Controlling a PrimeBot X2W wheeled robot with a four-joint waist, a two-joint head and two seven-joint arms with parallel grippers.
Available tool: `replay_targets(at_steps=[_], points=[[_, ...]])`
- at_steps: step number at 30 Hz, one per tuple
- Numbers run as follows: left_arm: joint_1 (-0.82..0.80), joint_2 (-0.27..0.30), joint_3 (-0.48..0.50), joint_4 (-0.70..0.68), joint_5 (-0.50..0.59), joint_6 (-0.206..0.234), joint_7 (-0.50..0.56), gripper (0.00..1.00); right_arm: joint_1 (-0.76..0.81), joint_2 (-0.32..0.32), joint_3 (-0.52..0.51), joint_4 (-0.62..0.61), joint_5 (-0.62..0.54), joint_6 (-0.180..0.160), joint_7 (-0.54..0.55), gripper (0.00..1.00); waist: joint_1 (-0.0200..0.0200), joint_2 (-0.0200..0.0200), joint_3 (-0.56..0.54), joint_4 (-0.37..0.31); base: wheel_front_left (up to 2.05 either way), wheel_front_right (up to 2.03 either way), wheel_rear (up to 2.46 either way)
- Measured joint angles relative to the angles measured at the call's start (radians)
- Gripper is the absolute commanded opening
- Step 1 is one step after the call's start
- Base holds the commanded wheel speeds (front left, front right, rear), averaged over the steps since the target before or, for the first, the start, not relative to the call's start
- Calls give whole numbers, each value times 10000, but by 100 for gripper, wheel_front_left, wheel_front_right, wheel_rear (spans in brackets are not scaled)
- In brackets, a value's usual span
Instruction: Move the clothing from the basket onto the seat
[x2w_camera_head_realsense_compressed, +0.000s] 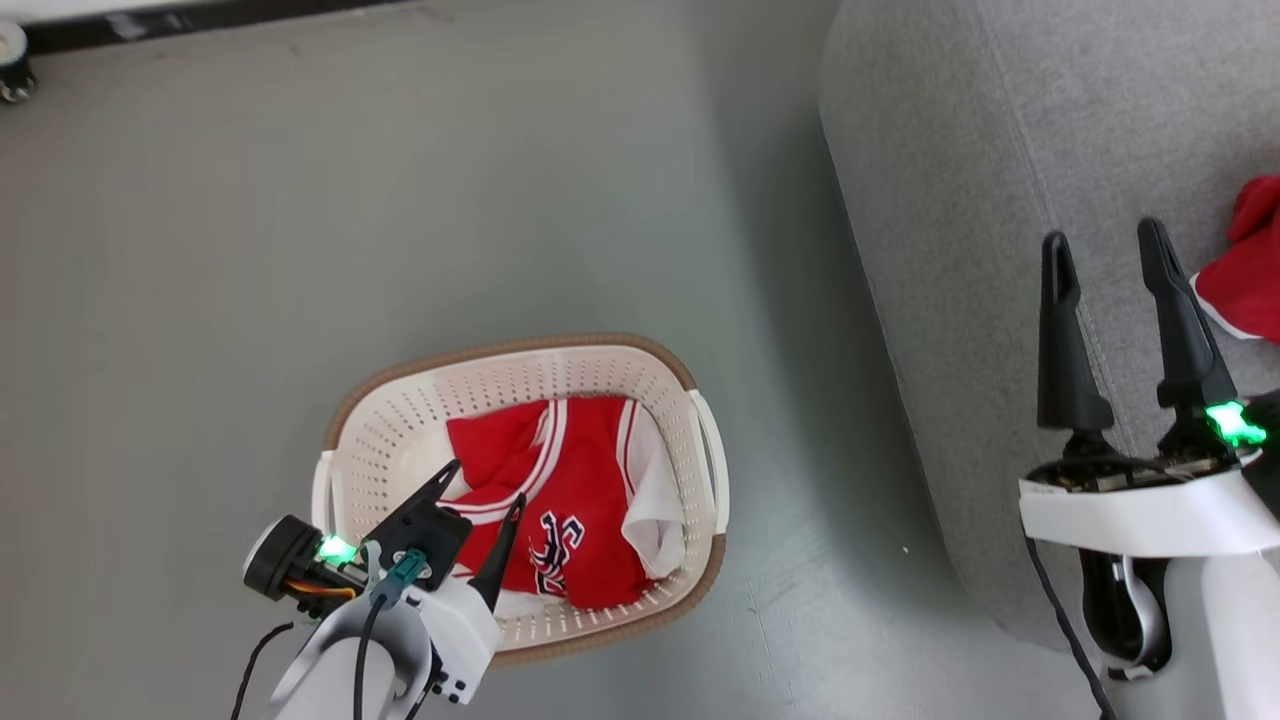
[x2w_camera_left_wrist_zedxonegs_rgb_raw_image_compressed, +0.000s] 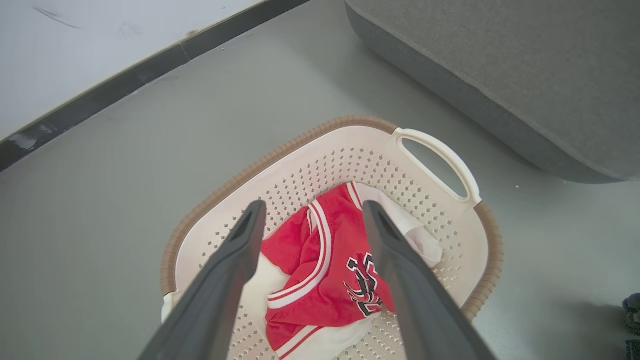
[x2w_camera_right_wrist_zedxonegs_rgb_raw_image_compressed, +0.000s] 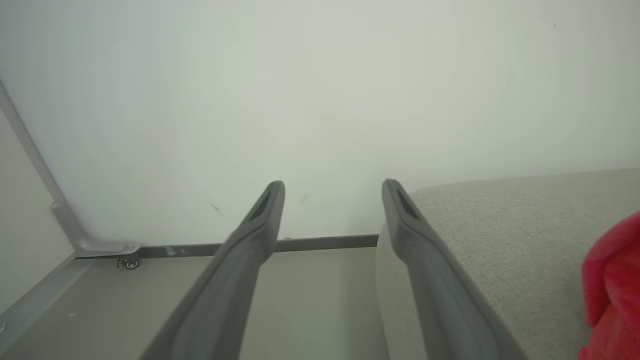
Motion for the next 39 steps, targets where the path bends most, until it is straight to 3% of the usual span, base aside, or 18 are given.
replay_targets(at_steps=[26,39], points=[[-1465,-280,-623,1900,612,-267,52,100,-1851,-23,128,464,447,0,-198,100,0,0,2124,-597,0,0,0],[-2146,0,-564,2769,640,-268,253,100,-2603,-25,336,477,522,0,-311,100,0,0,2907,-930,0,0,0]])
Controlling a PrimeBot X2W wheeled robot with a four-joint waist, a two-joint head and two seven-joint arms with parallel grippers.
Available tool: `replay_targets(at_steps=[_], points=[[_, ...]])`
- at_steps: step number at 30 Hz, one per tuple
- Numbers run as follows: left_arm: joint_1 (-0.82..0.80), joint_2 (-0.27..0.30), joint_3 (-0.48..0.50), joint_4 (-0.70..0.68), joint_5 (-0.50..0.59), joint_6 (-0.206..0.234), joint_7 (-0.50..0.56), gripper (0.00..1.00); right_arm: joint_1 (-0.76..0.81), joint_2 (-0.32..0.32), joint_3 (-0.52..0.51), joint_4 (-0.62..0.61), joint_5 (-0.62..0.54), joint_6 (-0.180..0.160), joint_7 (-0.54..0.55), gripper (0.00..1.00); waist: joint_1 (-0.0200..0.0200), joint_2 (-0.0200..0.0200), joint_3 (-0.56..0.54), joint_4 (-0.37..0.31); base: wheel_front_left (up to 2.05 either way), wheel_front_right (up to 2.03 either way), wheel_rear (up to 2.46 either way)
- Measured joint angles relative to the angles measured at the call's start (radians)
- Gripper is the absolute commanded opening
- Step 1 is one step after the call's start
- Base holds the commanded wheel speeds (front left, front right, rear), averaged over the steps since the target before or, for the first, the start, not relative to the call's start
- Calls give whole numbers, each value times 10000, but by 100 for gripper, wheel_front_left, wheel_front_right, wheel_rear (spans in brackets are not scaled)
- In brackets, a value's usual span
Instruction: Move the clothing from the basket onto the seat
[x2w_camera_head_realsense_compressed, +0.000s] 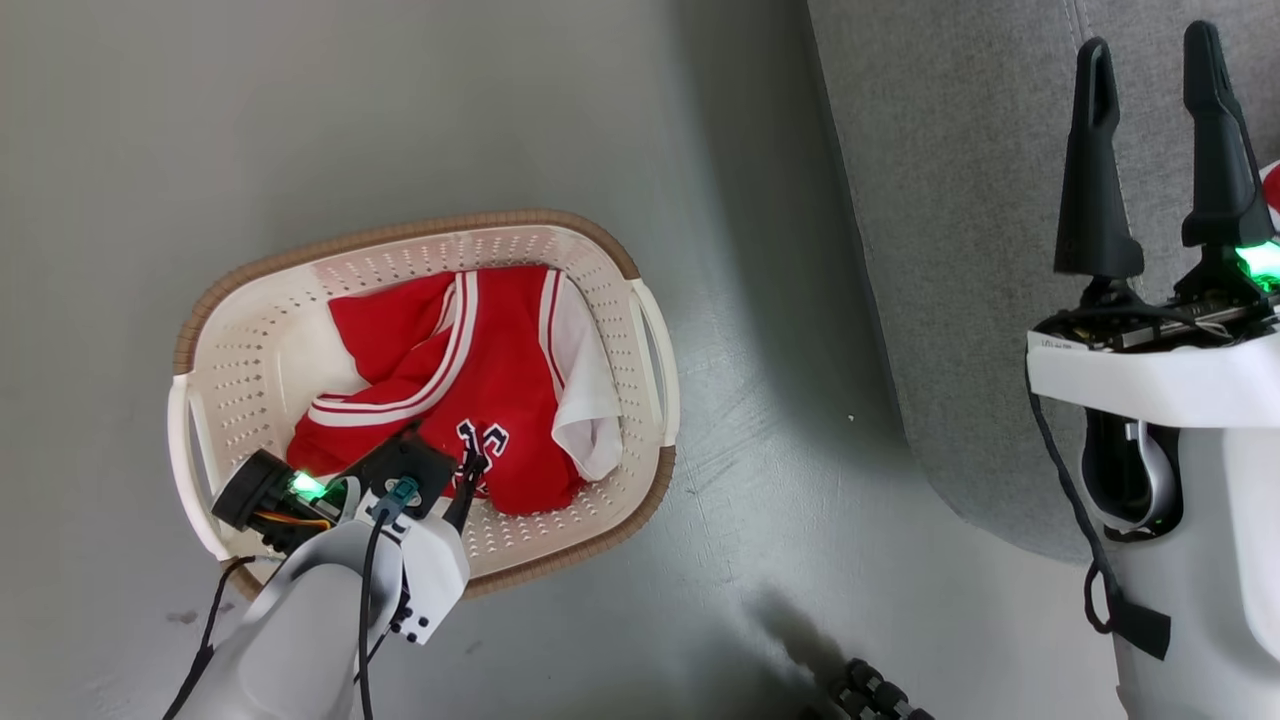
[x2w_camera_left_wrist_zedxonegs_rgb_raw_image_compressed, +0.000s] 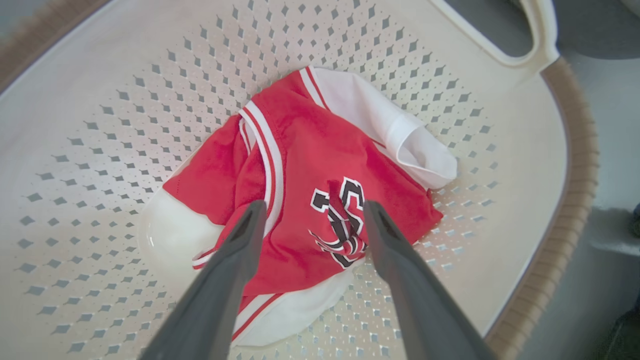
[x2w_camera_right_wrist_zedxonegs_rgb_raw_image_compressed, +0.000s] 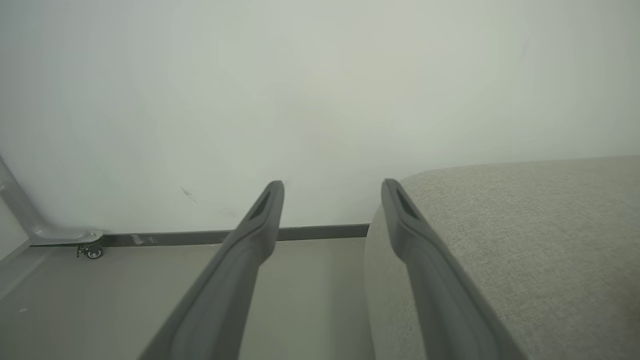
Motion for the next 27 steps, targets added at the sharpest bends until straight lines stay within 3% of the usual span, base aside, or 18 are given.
replay_targets(at_steps=[22,27], points=[[-827,-151,-23,1072,73,33,485,100,-520,-4,244,2,171,0,-98,100,0,0,1056,-467,0,0,0],[-1084,2,40,1417,221,499,813,100,-717,-4,274,10,192,0,-100,100,0,0,1240,-598,0,0,0]])
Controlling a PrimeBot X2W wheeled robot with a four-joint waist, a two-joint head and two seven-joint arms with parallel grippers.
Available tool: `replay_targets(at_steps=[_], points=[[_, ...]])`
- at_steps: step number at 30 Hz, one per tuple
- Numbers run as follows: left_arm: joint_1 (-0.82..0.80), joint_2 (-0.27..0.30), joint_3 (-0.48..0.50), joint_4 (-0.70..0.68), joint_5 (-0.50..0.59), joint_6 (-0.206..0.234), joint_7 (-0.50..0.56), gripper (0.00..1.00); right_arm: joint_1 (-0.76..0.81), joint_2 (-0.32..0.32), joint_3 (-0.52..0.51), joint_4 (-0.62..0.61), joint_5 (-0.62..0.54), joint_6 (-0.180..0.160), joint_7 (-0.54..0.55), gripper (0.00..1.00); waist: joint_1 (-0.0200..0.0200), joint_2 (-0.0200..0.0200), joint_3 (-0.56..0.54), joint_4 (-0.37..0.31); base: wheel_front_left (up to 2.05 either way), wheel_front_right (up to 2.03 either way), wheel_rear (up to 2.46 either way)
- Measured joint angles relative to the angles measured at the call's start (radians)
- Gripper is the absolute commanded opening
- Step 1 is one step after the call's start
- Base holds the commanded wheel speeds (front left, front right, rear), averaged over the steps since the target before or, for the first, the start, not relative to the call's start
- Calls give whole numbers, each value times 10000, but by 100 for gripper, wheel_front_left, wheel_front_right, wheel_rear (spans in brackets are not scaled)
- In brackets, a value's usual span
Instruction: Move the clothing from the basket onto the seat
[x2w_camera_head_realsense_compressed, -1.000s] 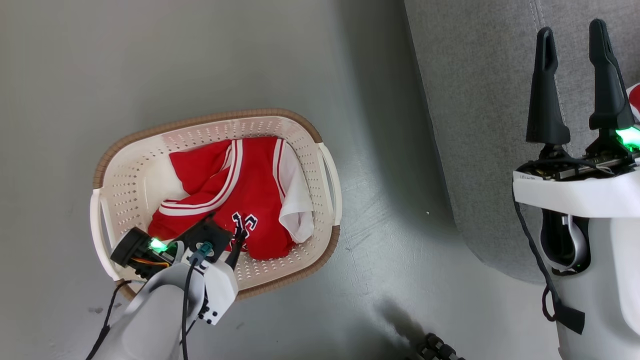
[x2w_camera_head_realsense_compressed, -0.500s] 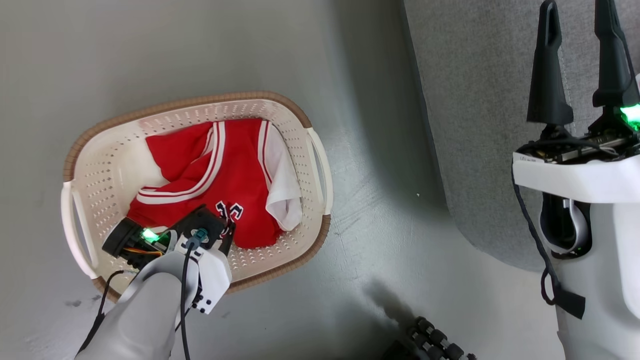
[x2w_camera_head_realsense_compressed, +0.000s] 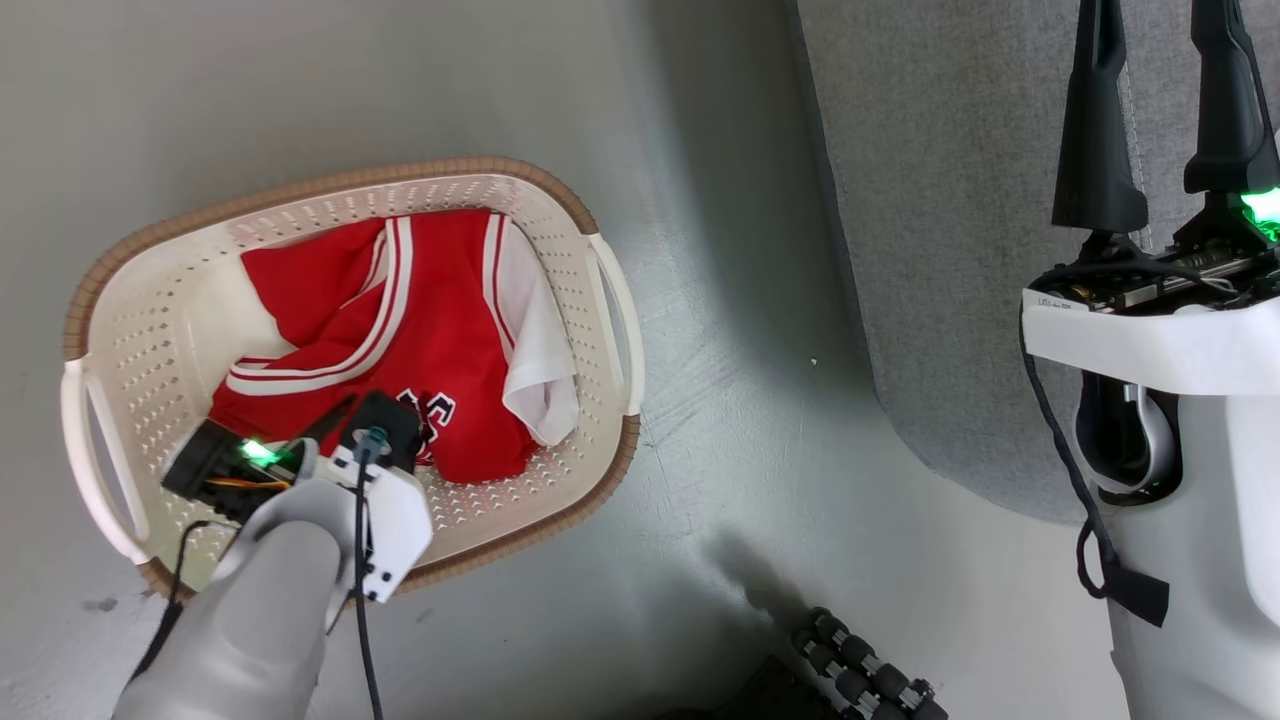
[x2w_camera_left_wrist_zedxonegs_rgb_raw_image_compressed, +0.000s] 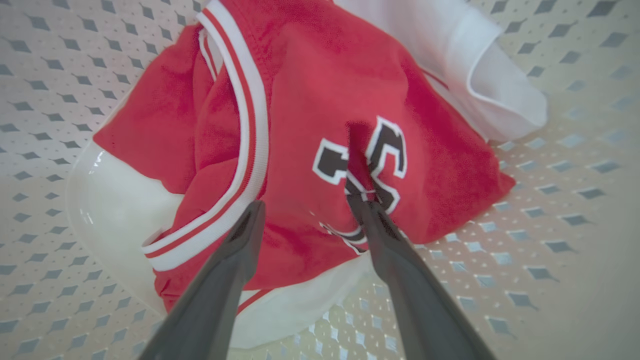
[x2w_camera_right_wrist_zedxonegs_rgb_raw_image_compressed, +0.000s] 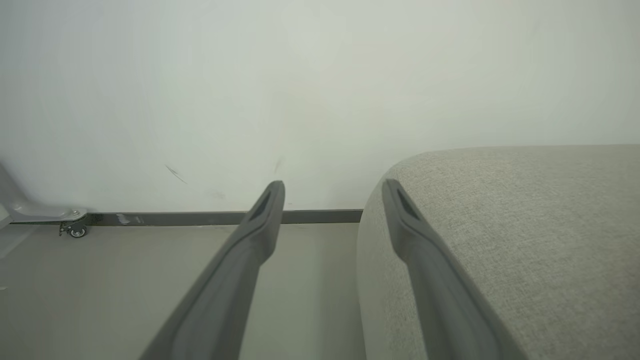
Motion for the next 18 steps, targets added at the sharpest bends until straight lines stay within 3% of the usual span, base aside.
replay_targets(at_steps=[3,10,11,12,14,17,18], points=[[-119,77,69,150,6,234,132,100,-6,0,27,6,0,0,-12,100,0,0,99,-76,0,0,0],[-253,-42,102,286,-86,209,167,100,-22,0,130,96,42,0,-13,100,0,0,268,-212,0,0,0],[-253,-63,100,288,-86,209,159,94,-40,0,157,109,75,0,-13,100,0,0,280,-225,0,0,0],[-256,-84,98,299,-86,209,157,94,-81,0,178,123,86,0,-13,100,0,0,288,-239,0,0,0],[-261,-138,98,339,-96,203,144,43,-202,0,203,146,86,0,-13,100,0,0,294,-262,0,0,0],[-271,-245,84,339,-98,127,-61,0,-224,0,190,161,86,0,-13,100,0,0,279,-285,0,0,0],[-284,-286,77,339,-98,125,-125,0,-224,0,174,161,86,0,-13,100,0,0,270,-287,0,0,0]])
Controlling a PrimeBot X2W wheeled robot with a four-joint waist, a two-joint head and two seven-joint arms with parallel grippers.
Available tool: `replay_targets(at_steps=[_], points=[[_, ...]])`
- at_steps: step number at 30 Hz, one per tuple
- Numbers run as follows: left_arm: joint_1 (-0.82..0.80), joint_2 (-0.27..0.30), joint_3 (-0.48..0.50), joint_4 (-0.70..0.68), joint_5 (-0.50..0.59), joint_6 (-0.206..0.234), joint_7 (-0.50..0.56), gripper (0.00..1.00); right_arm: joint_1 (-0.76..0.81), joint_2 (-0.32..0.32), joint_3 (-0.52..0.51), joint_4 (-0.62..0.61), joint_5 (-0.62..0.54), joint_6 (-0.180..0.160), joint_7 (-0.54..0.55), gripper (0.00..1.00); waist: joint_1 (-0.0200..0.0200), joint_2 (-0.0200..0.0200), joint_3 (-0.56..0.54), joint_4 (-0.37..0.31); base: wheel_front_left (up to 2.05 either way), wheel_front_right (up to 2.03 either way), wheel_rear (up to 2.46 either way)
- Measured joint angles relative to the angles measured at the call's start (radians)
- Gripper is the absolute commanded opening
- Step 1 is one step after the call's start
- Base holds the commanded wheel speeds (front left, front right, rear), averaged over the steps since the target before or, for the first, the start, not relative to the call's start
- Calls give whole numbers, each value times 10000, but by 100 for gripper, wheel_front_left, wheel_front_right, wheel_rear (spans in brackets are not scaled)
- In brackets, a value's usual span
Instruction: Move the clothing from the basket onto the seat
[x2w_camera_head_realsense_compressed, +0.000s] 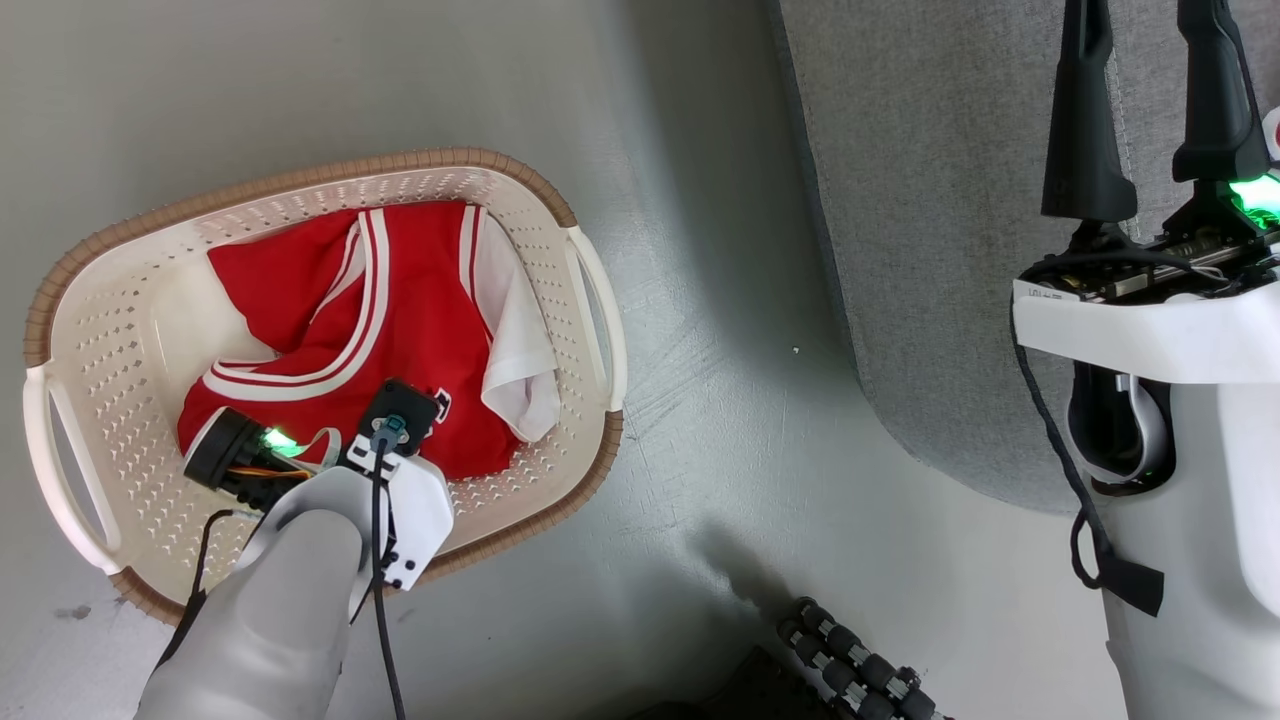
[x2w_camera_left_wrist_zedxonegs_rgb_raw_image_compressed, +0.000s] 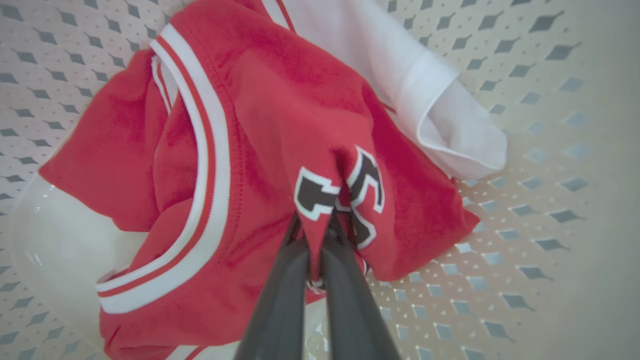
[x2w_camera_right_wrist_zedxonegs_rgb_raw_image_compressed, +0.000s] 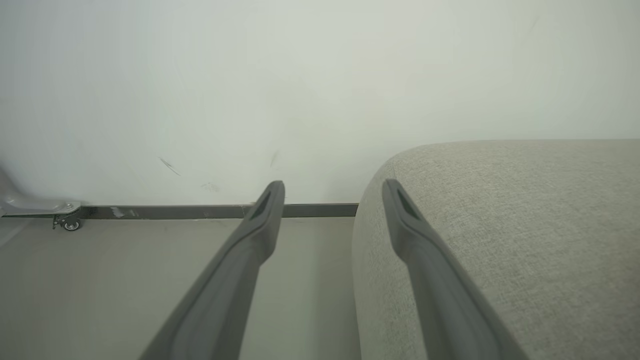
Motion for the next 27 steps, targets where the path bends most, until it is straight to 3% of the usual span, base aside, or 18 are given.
replay_targets(at_steps=[27], points=[[-167,-127,150,-656,-293,8,-1055,0,-182,-2,-140,240,40,0,-4,100,0,0,-777,554,0,0,0]])
